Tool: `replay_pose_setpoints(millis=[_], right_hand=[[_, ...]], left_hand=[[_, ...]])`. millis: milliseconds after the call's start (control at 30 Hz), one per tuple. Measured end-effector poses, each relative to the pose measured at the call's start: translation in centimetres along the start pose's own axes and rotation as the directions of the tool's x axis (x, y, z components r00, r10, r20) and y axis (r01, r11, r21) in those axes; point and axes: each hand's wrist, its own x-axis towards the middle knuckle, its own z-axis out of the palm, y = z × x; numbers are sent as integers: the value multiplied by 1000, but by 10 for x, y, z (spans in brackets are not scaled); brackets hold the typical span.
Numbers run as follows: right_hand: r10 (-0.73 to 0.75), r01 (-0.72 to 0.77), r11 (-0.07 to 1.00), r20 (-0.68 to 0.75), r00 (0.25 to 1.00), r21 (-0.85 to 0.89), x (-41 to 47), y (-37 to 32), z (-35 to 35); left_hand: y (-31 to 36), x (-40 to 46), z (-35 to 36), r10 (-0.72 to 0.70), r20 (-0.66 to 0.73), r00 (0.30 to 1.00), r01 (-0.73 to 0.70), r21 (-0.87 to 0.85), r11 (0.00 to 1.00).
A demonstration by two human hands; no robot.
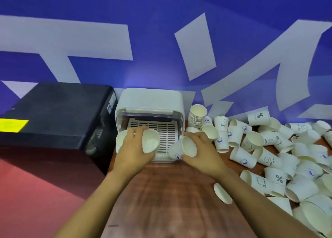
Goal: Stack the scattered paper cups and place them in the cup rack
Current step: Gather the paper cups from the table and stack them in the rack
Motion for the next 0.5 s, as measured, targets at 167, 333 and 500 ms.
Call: replay_pose_setpoints(millis=[167,333,500], right_hand=[[-118,113,991,-66,991,-70,22,-43,19],[-172,161,981,-104,979,-106,45,-67,37],[-195,181,972,-85,977,-149,61,-77,56]], left_hand=[[-27,13,-38,-55,-75,996,57,23,998],[-43,22,-50,-99,-95,991,103,38,994],[-59,30,-45,-132,-66,989,134,27,991]])
